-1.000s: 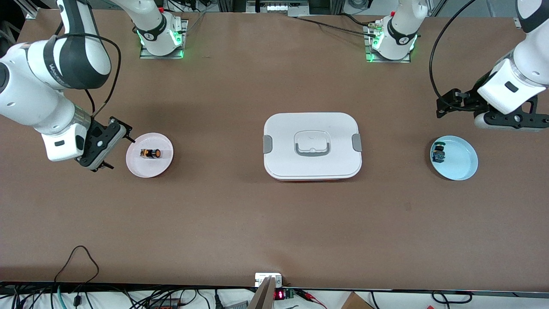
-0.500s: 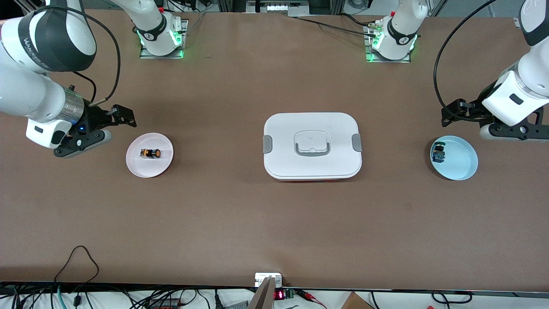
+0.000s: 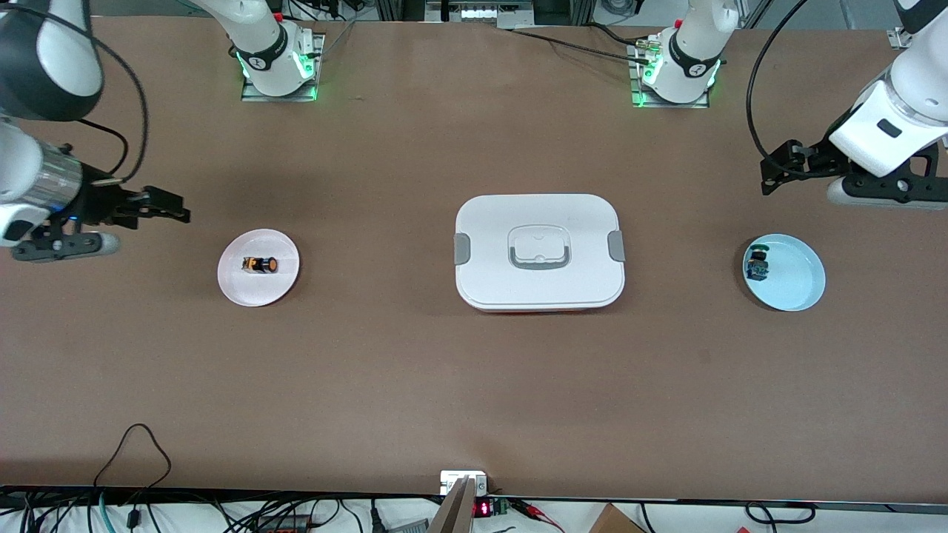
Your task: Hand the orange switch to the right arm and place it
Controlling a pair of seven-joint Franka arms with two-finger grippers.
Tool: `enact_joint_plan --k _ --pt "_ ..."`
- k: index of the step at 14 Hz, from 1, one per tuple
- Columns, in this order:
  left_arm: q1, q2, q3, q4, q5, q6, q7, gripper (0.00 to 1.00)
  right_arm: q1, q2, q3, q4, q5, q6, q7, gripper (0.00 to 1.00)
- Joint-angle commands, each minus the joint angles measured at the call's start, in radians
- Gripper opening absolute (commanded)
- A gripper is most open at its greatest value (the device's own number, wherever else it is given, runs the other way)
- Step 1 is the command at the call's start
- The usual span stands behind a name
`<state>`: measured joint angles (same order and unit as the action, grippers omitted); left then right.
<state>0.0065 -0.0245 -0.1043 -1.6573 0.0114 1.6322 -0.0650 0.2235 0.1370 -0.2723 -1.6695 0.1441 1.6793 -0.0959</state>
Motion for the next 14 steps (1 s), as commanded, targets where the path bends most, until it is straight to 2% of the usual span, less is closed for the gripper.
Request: enact_joint_plan --k 1,3,4,6,7,11,14 --pt "0.02 -0.025 -0.002 -0.029 -0.018 0.023 0.014 1.0 0.004 -0.008 -0.008 0.071 -0.027 -0.064 0.074 1.0" --pt "0.018 -0.025 -0.005 -0.026 -0.018 0.017 0.014 1.0 -0.004 -0.001 0.014 0.14 -0.134 -0.099 0.074 1.0" --pt "0.018 -0.025 -0.006 -0.026 -0.018 0.017 0.014 1.0 -0.039 0.003 0.054 0.158 -0.146 -0.099 0.074 1.0" --pt "0.018 -0.025 -0.008 -0.024 -0.018 0.017 0.014 1.0 -0.203 0.009 0.227 0.166 -0.156 -0.087 0.074 1.0" --pt "0.018 -0.025 -0.009 -0.024 -0.018 0.017 0.014 1.0 -0.213 0.007 0.243 0.165 -0.172 -0.089 0.079 1.0" --pt "0.017 -0.025 -0.011 -0.021 -0.016 0.009 0.013 1.0 -0.21 -0.023 0.229 0.11 -0.175 -0.076 0.076 1.0" --pt "0.017 -0.018 -0.011 -0.015 -0.014 0.008 0.011 1.0 -0.217 -0.134 0.228 -0.091 -0.164 0.087 0.076 1.0"
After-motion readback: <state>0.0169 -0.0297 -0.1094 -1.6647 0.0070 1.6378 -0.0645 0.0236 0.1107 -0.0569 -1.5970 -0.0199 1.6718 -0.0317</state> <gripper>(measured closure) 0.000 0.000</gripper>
